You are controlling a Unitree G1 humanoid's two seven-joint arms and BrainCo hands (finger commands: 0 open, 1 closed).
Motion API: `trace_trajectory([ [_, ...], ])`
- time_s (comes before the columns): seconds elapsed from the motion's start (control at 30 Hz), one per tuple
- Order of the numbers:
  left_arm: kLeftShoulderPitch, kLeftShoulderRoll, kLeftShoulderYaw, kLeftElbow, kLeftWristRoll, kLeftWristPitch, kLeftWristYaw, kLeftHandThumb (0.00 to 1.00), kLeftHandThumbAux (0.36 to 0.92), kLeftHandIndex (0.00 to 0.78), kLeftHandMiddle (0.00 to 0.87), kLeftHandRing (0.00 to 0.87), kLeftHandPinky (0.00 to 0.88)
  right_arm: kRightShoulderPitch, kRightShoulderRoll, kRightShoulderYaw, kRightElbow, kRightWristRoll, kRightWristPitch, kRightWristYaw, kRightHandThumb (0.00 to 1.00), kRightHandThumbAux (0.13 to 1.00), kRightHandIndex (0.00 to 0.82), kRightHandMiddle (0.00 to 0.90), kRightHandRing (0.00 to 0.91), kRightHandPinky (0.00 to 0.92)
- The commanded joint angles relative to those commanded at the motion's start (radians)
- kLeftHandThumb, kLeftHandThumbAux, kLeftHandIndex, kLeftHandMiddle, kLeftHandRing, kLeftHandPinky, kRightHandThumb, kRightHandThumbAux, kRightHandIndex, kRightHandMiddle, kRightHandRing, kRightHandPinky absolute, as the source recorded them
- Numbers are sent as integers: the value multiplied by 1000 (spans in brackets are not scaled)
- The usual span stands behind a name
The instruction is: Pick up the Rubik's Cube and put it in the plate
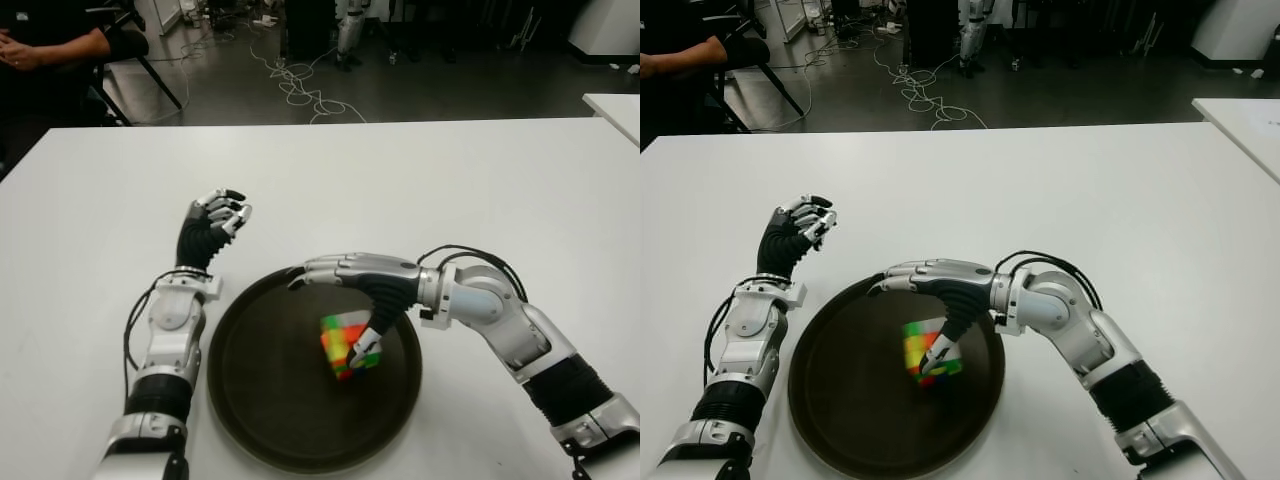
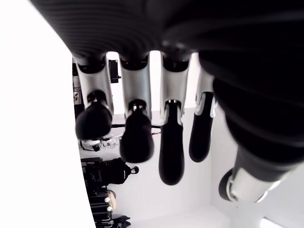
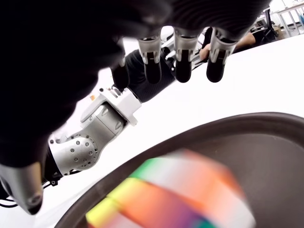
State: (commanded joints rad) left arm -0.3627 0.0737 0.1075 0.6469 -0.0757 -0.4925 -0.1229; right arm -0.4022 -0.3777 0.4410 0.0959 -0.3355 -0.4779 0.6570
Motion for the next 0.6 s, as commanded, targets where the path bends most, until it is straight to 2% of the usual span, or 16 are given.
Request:
trace_trajectory([
  [0.6, 7, -5, -10, -17, 23, 2, 27, 844, 662, 416, 580, 733, 762, 6, -11, -14, -5, -6, -8, -19, 0, 599, 0, 0, 0, 0],
])
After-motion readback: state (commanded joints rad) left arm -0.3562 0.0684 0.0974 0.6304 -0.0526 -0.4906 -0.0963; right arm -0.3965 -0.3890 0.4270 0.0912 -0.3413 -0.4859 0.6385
